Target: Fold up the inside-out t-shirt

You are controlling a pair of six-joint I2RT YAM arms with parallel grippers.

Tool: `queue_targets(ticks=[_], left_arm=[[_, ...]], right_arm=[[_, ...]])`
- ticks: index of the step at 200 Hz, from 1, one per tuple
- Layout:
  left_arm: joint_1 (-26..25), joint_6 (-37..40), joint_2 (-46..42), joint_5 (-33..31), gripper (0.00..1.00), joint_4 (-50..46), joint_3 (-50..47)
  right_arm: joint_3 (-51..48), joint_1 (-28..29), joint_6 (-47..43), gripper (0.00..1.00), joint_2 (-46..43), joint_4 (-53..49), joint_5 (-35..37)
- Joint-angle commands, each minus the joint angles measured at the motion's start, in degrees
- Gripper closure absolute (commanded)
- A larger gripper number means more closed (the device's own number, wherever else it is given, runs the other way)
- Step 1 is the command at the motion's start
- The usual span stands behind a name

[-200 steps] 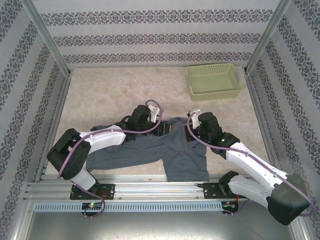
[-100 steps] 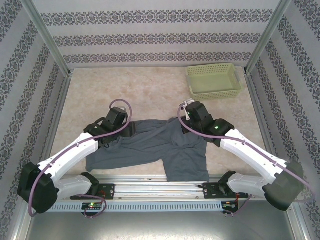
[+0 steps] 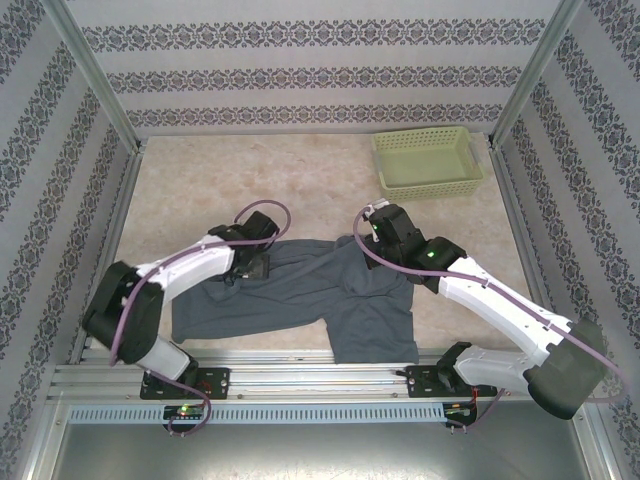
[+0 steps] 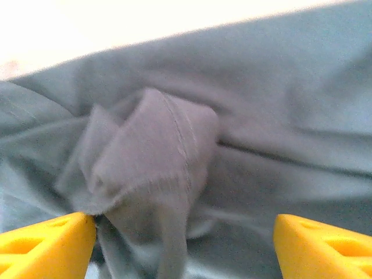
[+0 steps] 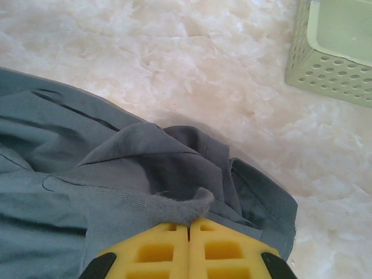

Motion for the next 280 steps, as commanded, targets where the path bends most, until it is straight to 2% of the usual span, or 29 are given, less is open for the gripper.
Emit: queue_targets(ticks=[1,11,29,47,77,100,130,162,185,201,221,237,257,280], left_arm=[[2.3,-1.6,2.5,-10.5,0.31,-7.2,1.0],[4.5,-2.1,0.9,-10.0,0.41,-5.3,-0.7],[8.5,-2.7,-2.1,-7.8,0.51,-2.6,-3.1],[10.7,-3.6,-3.6,-8.1,0.52,-3.1,-3.5],[14.3,-4.1,-8.8,-8.1,0.6,-2.1,-5.7],[17.5,-3.7,-11.2,-3.2,0.69,0.1,-7.5],[18.2,-3.5,-9.7,2.8,0.81,1.7,-7.9],[18.9,-3.7,-9.7,3.1,0.87,1.3,-7.5],[22.6,-3.7,-10.8,5.9,0.87,2.3,-8.4],[24.5,-3.5,-11.3,7.6,0.76,3.2,-8.7],[24.7,-3.3,-10.7,8.4,0.7,3.6,-8.4],[24.6,-2.3,-9.5,10.4,0.6,4.2,-7.9],[22.4,-1.5,-8.6,12.0,0.52,3.8,-6.9],[17.2,-1.5,-8.7,5.5,0.51,0.4,-4.4]], right_arm=[[0.2,0.5,0.2,1.0,-0.8,-1.3,3.0],[0.1,0.4,0.2,1.0,-1.1,-2.0,4.0],[0.0,-0.2,0.4,1.0,-1.8,-3.9,6.1],[-0.1,-1.0,0.8,1.0,-3.1,-5.5,7.6],[-0.8,-2.5,0.7,1.0,-5.0,-6.6,8.5],[-0.9,-3.3,0.8,1.0,-5.2,-7.3,9.2],[-0.9,-3.2,0.5,1.0,-5.3,-6.3,8.1],[-0.9,-3.4,0.5,1.0,-4.9,-6.3,8.7],[-0.8,-5.1,2.1,1.0,-4.9,-8.1,9.8],[-1.4,-7.2,3.2,1.0,-6.0,-8.4,9.1],[-2.4,-8.7,3.0,1.0,-7.8,-7.4,6.7],[-2.6,-8.6,2.2,1.0,-8.4,-6.5,4.9],[-2.7,-7.7,1.5,1.0,-8.8,-4.7,2.9],[-2.4,-7.2,1.5,1.0,-8.4,-4.0,3.0]])
